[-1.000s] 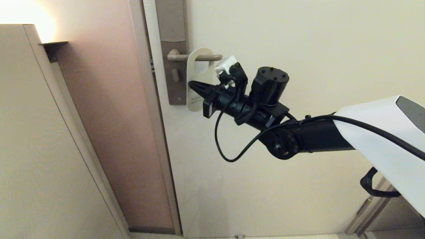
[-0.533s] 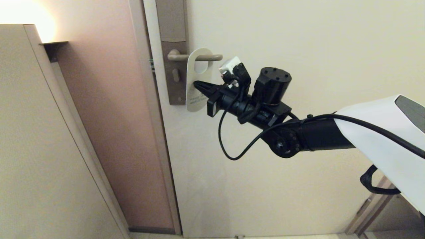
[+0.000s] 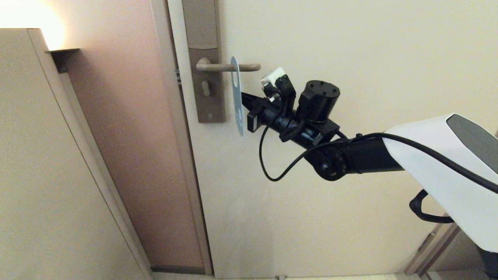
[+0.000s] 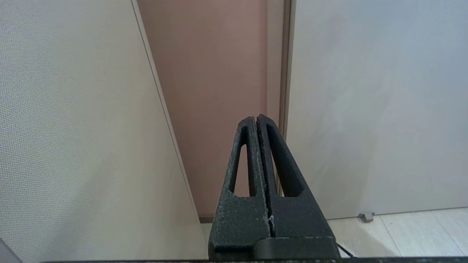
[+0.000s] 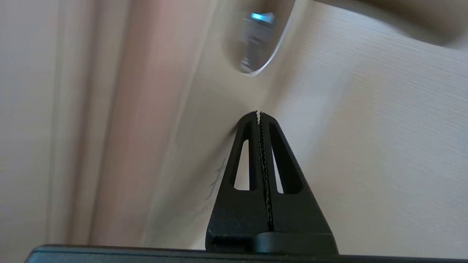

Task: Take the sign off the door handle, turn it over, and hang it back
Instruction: Hang the sign back with the other side facing out

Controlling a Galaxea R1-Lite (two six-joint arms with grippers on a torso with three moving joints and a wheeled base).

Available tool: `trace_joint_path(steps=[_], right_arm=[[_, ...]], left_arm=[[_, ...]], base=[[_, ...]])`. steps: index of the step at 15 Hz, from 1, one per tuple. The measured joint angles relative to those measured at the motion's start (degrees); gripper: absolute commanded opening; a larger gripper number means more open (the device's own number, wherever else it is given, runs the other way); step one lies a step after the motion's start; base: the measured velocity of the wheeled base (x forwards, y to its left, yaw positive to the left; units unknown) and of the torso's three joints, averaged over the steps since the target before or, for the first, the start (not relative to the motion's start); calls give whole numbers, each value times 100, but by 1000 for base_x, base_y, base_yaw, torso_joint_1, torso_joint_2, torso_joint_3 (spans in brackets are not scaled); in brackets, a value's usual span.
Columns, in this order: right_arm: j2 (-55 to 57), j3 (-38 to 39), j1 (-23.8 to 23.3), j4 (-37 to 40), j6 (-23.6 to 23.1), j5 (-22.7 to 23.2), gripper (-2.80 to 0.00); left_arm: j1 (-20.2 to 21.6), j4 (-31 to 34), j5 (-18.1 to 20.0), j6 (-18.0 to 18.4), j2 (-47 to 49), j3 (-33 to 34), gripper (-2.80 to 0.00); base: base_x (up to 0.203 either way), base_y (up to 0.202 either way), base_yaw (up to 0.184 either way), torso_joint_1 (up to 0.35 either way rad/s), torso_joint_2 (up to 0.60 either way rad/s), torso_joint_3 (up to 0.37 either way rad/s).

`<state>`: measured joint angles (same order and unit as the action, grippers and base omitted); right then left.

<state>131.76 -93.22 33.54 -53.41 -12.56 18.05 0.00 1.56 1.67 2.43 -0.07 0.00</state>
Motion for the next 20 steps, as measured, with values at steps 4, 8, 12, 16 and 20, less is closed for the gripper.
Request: trace_joint_path(steps=[4, 8, 12, 16, 20], right_arm=[[121, -138, 249, 13, -3, -11, -280], [157, -146, 484, 29, -11, -24, -280], [212, -258, 598, 40, -30, -26, -280], [403, -486, 594, 43, -22, -26, -280], [735, -1101, 568, 33, -26, -56, -280]], left_arm=[[0, 1, -2, 2, 0, 0, -280], [0, 0, -5, 2, 0, 0, -280], [0, 0, 0, 2, 0, 0, -280], [0, 1, -2, 0, 0, 0, -280], [0, 0, 0, 2, 0, 0, -280]], base=[[0, 0, 0, 0, 0, 0], [0, 0, 0, 0, 0, 0], [0, 0, 0, 0, 0, 0], [0, 0, 0, 0, 0, 0], [0, 0, 0, 0, 0, 0]])
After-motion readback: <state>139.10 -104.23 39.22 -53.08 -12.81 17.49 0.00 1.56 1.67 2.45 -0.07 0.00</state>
